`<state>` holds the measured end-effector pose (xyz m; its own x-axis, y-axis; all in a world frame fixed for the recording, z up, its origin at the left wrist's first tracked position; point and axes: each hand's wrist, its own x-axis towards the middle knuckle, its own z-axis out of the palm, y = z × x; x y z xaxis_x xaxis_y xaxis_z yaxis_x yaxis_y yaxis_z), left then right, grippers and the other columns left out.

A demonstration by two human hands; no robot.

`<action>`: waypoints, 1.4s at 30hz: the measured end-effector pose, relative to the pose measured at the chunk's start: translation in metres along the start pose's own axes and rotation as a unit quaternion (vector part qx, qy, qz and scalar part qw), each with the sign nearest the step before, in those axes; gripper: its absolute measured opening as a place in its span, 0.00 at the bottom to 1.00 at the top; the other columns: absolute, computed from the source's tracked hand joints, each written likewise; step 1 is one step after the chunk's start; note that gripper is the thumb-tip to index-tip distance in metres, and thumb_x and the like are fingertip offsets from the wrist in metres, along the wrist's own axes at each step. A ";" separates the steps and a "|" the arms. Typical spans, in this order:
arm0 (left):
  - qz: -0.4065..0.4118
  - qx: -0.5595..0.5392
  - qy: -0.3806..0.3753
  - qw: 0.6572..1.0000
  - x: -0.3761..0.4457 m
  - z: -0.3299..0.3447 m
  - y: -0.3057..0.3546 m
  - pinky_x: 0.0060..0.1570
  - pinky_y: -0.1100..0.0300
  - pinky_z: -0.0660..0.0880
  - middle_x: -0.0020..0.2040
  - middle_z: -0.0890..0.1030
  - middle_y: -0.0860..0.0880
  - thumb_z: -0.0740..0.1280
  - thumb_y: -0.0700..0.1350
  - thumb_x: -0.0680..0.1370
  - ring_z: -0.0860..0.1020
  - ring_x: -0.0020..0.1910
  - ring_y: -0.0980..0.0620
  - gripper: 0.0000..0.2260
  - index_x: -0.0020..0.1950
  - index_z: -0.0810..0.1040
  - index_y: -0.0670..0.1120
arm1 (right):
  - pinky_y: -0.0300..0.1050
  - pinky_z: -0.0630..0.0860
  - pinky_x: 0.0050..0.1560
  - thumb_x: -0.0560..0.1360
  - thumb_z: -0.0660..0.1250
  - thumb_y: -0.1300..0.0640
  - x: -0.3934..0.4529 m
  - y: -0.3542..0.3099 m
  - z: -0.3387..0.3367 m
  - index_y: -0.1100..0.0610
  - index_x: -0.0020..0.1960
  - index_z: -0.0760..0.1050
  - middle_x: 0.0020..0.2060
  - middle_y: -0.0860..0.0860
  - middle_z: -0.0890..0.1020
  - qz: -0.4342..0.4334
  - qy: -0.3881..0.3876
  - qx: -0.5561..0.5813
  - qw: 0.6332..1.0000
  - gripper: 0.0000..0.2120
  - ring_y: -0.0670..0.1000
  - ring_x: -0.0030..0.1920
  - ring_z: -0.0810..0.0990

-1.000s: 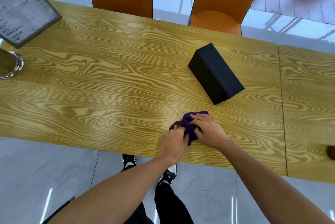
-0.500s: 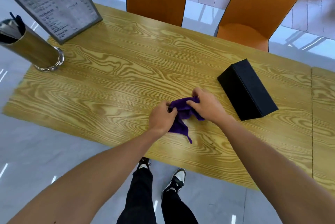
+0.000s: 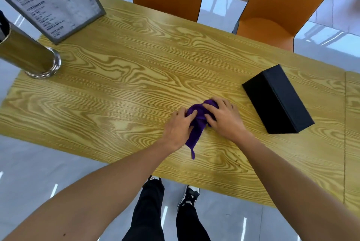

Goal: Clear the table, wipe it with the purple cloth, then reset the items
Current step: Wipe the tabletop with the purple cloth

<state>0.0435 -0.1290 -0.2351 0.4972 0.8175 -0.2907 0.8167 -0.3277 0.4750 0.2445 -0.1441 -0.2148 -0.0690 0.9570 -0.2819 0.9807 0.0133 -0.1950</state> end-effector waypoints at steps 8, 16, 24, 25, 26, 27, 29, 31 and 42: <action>0.005 -0.003 0.012 1.000 -0.017 0.028 0.043 0.49 0.54 0.77 0.65 0.72 0.45 0.63 0.44 0.82 0.75 0.56 0.45 0.23 0.76 0.65 0.45 | 0.55 0.73 0.67 0.80 0.64 0.47 -0.023 0.011 -0.002 0.49 0.75 0.69 0.76 0.53 0.65 0.027 -0.067 0.033 0.997 0.25 0.57 0.74 0.61; 0.016 -0.003 -0.020 1.000 -0.051 0.062 0.099 0.49 0.51 0.76 0.63 0.75 0.45 0.61 0.46 0.82 0.75 0.58 0.44 0.21 0.76 0.66 0.48 | 0.51 0.73 0.65 0.80 0.65 0.51 -0.095 0.048 0.010 0.49 0.73 0.72 0.69 0.54 0.70 0.062 -0.067 0.043 0.995 0.21 0.56 0.69 0.67; 0.010 -0.054 -0.013 0.998 -0.068 0.060 0.112 0.45 0.50 0.77 0.51 0.77 0.46 0.64 0.48 0.79 0.78 0.49 0.45 0.15 0.64 0.78 0.50 | 0.51 0.77 0.55 0.78 0.66 0.55 -0.118 0.052 0.003 0.53 0.67 0.76 0.58 0.57 0.75 0.044 -0.077 0.045 0.995 0.18 0.58 0.59 0.75; -0.003 -0.066 0.000 0.998 -0.067 0.054 0.107 0.45 0.50 0.77 0.50 0.76 0.47 0.64 0.50 0.78 0.78 0.48 0.46 0.15 0.63 0.79 0.51 | 0.51 0.77 0.54 0.78 0.65 0.54 -0.112 0.047 -0.001 0.52 0.67 0.76 0.57 0.56 0.75 0.033 -0.070 0.051 0.996 0.18 0.57 0.58 0.75; -0.020 -0.076 0.016 0.997 -0.068 0.047 0.099 0.44 0.51 0.77 0.50 0.76 0.48 0.65 0.51 0.78 0.78 0.47 0.46 0.15 0.63 0.80 0.52 | 0.51 0.77 0.53 0.78 0.65 0.53 -0.105 0.040 -0.004 0.51 0.67 0.76 0.57 0.55 0.76 0.018 -0.062 0.056 0.996 0.18 0.57 0.58 0.76; -0.035 -0.084 0.036 0.995 -0.069 0.039 0.091 0.44 0.52 0.77 0.50 0.76 0.49 0.65 0.51 0.78 0.78 0.47 0.47 0.15 0.63 0.80 0.52 | 0.51 0.77 0.52 0.78 0.65 0.52 -0.095 0.031 -0.007 0.50 0.67 0.76 0.58 0.55 0.76 0.003 -0.055 0.061 0.997 0.18 0.57 0.58 0.76; -0.065 -0.091 0.076 0.991 -0.070 0.024 0.071 0.43 0.55 0.76 0.51 0.76 0.49 0.66 0.51 0.78 0.78 0.46 0.49 0.15 0.64 0.79 0.52 | 0.52 0.78 0.53 0.79 0.64 0.51 -0.072 0.011 -0.012 0.49 0.69 0.75 0.60 0.55 0.75 -0.025 -0.048 0.067 0.996 0.19 0.56 0.61 0.74; -0.095 -0.094 0.110 0.985 -0.072 0.012 0.049 0.41 0.55 0.76 0.51 0.75 0.50 0.66 0.49 0.79 0.77 0.44 0.50 0.15 0.65 0.79 0.51 | 0.52 0.76 0.57 0.80 0.64 0.51 -0.048 -0.012 -0.014 0.50 0.71 0.74 0.63 0.56 0.73 -0.056 -0.050 0.062 0.995 0.20 0.56 0.65 0.72; -0.120 -0.069 0.045 0.989 -0.077 0.029 0.015 0.49 0.54 0.77 0.58 0.70 0.46 0.69 0.43 0.79 0.74 0.52 0.46 0.27 0.77 0.65 0.48 | 0.60 0.67 0.71 0.82 0.62 0.51 -0.018 -0.032 0.008 0.49 0.76 0.69 0.77 0.55 0.63 -0.087 -0.086 -0.021 0.992 0.22 0.59 0.75 0.61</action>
<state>0.0262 -0.2105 -0.2292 0.2607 0.9048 -0.3366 0.8574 -0.0568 0.5115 0.2126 -0.1638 -0.2108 -0.2645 0.8757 -0.4039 0.9578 0.1896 -0.2162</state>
